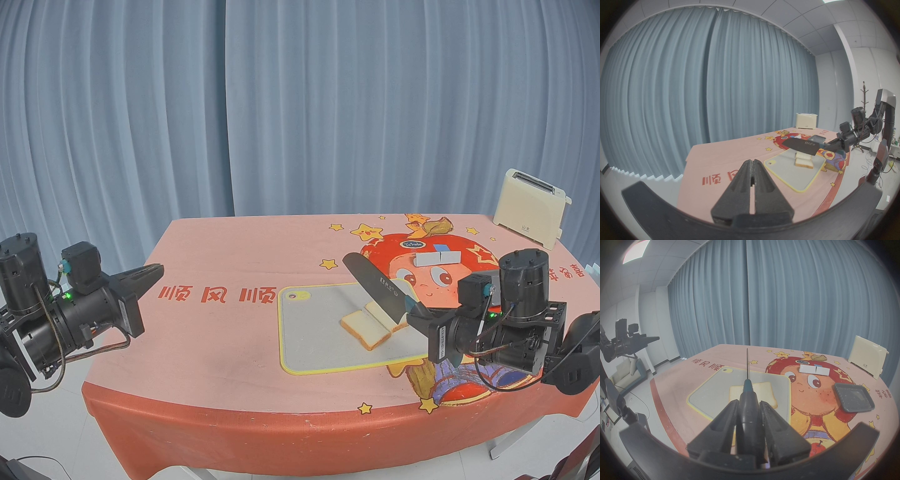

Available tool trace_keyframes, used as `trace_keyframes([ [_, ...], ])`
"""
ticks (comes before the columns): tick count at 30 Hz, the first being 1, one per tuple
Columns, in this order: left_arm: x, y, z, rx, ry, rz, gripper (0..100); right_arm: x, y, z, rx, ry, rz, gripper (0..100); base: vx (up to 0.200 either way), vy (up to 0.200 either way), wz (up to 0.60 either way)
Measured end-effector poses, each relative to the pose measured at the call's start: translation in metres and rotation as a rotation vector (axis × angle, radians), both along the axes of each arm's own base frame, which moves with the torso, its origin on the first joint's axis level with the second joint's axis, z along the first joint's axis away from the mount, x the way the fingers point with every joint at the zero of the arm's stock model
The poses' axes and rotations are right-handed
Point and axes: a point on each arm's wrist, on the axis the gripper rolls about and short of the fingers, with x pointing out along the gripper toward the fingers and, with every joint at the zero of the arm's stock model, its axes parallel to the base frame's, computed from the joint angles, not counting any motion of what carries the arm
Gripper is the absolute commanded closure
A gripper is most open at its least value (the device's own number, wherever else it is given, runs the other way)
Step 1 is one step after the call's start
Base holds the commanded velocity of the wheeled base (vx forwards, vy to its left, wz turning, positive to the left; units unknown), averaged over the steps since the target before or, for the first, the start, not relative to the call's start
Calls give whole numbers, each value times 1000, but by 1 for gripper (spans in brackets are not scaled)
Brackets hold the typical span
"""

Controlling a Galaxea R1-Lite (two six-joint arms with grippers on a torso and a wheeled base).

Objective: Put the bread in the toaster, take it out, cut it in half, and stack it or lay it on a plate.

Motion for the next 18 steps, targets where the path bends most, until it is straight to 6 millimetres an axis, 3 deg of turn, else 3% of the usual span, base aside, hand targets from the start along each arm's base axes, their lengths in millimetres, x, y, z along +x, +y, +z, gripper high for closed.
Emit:
trace_keyframes([
  [18, -51, 38, -19, 12, -4, 148, 100, -7, -2, 5, 13, -27, 10, 100, 0, 0, 0],
])
